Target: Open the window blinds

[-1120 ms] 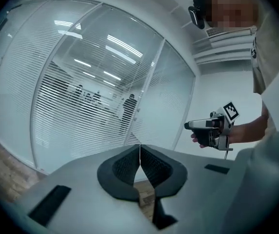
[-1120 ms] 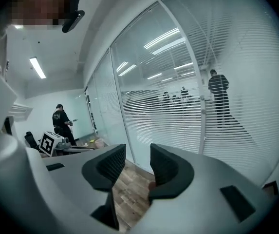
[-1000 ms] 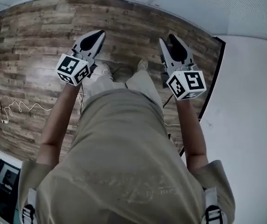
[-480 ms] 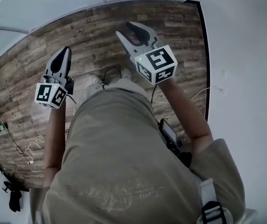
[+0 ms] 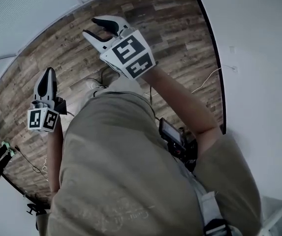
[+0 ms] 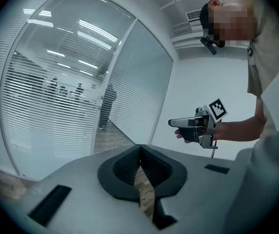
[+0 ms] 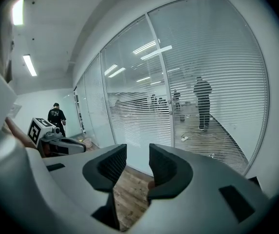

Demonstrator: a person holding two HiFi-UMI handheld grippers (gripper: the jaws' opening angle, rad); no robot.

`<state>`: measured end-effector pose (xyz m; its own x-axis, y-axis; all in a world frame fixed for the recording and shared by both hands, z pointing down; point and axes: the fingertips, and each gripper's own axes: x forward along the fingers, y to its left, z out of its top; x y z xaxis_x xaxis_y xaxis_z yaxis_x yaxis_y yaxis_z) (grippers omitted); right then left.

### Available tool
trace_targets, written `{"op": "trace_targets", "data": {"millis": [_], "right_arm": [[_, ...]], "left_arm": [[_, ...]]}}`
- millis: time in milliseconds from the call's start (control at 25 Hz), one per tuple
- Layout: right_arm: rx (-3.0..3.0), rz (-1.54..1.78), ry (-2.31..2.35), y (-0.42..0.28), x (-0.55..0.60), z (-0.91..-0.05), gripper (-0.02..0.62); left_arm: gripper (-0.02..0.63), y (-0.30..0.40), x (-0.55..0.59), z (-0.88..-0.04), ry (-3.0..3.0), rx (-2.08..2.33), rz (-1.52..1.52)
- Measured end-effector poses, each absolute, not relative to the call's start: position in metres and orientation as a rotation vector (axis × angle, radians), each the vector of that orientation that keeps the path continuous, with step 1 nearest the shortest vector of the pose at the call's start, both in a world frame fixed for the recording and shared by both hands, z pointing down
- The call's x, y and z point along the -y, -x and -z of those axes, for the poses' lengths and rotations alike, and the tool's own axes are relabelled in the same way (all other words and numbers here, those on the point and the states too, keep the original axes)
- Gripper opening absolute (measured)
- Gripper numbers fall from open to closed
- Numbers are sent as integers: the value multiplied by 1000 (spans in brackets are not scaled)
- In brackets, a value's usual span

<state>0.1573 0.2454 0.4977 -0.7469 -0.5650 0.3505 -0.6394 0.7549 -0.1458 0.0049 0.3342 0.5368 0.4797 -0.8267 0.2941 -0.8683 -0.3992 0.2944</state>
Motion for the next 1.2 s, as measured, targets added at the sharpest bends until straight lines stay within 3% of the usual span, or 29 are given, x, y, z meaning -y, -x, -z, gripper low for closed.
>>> {"op": "trace_targets", "data": {"millis": [600, 1200], "right_arm": [[2673, -454, -994, -237, -286, -508, 150], [2648, -501, -1075, -253, -336, -523, 150]], "left_arm": [[14, -81, -352, -547, -2311, 1374, -140], [14, -135, -386, -556, -2270, 1347, -73]]}}
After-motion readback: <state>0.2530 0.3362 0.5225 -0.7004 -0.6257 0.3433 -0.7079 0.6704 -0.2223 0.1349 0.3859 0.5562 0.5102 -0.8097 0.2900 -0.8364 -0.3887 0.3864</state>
